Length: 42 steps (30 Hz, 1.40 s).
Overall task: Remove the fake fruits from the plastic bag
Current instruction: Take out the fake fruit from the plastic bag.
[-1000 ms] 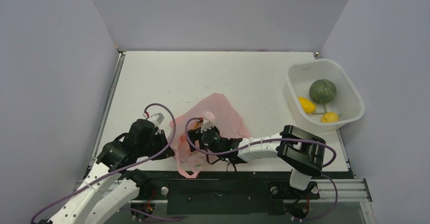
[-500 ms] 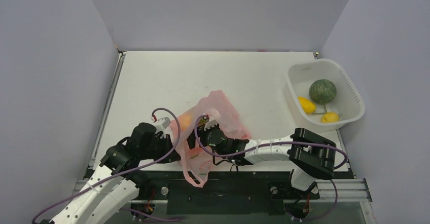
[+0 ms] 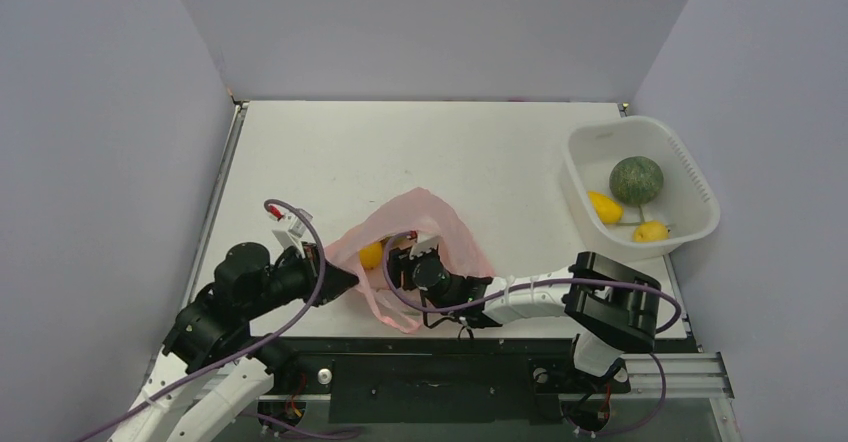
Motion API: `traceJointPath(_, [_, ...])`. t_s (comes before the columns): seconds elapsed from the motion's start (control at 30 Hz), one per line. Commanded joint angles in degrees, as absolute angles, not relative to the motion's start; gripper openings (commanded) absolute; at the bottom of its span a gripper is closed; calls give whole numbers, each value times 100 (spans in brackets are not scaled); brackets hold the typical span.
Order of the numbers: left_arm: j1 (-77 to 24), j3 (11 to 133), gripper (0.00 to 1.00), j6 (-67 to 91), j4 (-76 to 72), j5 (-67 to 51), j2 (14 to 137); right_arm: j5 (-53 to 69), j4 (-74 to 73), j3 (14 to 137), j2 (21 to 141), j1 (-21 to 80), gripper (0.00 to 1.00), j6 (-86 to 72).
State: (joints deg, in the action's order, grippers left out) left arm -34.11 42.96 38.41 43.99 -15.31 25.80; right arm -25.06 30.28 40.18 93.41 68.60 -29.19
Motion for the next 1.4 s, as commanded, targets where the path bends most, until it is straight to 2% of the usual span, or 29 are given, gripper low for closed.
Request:
traceJointPath(0.0, [-3430,4924,0,3919,3070,-1982,2638,-3147,3390,3862,8913,6960,56,-2878])
traceJointPath(0.1, [-3436,5027,0,3819,3519,-1987,2838,-3651,3345,3754,8489,7123,58,-2692])
traceJointPath(0.23, [-3435,4757,0,3922,4517,-1281,2458,-4067,3177,3590,7980,7135,60,-2628])
traceJointPath(0.4, [-3437,4214,0,4153,5131,-1666,1905,-3674,3086,3321,7858,7033,67,-2858])
traceJointPath(0.47, [-3437,4180,24,4220,5129,-2003,1759,-3355,3080,3248,8018,7046,72,-3016])
traceJointPath(0.6, [-3436,4796,45,4076,5168,-2120,1667,-3104,3471,3032,8321,7240,76,-3194])
traceJointPath(0.67, [-3436,5385,50,3848,5438,-1879,1924,-3114,3456,3101,8430,7359,77,-3217])
traceJointPath(0.77, [-3437,6363,51,3641,6057,-1291,2501,-3137,3389,3168,8527,7451,78,-3224])
traceJointPath(0.87, [-3437,6850,52,3625,6291,-438,3180,-3248,3307,3269,8623,7650,79,-3254])
traceJointPath(1.1, [-3395,5724,61,3750,4768,94,4366,-3351,3443,3510,8996,8036,83,-2968])
traceJointPath(1.2, [-2908,5438,58,3491,4009,56,5323,-3481,3516,3615,9213,7875,78,-3171])
traceJointPath(1.27, [-2414,5380,52,3283,3553,-382,5998,-3638,3455,3707,9304,7799,76,-3306])
traceJointPath(1.37, [-1929,5303,49,3118,2860,-1040,6783,-3720,3354,3925,9453,7721,82,-3266])
